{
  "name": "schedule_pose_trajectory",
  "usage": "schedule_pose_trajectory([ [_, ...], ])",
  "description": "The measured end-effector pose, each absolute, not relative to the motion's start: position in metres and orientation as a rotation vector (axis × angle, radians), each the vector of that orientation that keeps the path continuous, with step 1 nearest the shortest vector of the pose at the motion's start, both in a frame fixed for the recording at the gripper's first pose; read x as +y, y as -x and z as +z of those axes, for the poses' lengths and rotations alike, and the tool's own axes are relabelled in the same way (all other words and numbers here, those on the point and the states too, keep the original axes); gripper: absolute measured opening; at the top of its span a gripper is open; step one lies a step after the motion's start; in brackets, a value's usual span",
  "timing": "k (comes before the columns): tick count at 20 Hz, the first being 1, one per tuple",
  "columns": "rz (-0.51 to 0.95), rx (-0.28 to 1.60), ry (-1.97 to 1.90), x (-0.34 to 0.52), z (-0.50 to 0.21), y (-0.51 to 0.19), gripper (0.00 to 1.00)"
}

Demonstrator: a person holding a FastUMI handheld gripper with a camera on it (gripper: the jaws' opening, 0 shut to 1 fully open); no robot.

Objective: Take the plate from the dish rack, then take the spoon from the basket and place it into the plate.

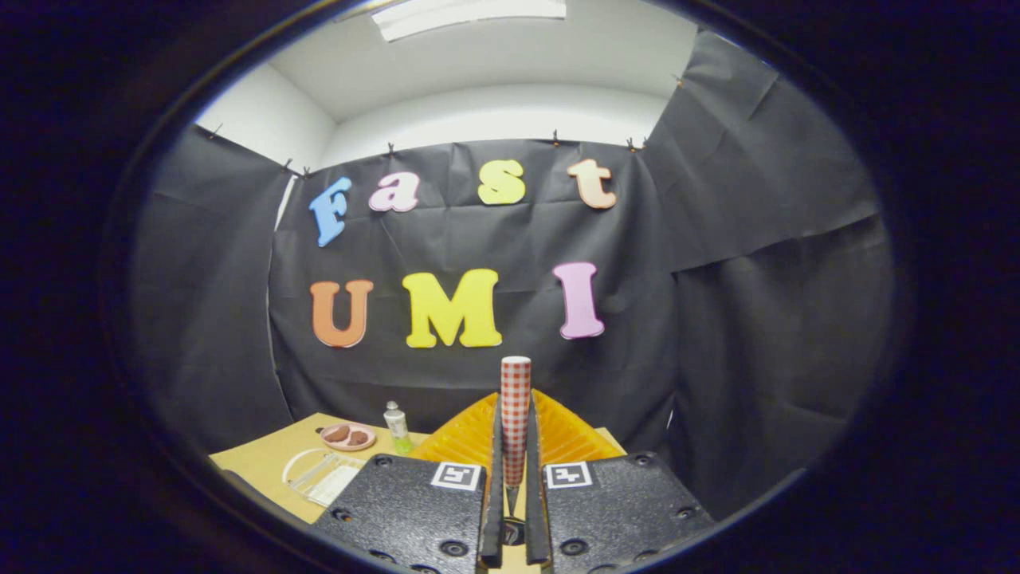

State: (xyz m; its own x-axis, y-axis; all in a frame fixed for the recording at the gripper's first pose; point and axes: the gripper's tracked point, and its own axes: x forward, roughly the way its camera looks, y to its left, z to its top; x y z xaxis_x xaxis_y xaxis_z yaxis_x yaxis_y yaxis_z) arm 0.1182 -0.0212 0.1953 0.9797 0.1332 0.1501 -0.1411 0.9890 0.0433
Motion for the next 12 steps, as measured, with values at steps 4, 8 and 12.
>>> schedule_pose_trajectory([
  [4,0.189,-0.209,-0.068,0.032,0.192,-0.071,0.16],
  [8,0.205,-0.271,-0.112,0.074,0.155,-0.045,0.16],
  [12,0.246,-0.268,-0.107,0.117,0.096,-0.043,0.17],
])
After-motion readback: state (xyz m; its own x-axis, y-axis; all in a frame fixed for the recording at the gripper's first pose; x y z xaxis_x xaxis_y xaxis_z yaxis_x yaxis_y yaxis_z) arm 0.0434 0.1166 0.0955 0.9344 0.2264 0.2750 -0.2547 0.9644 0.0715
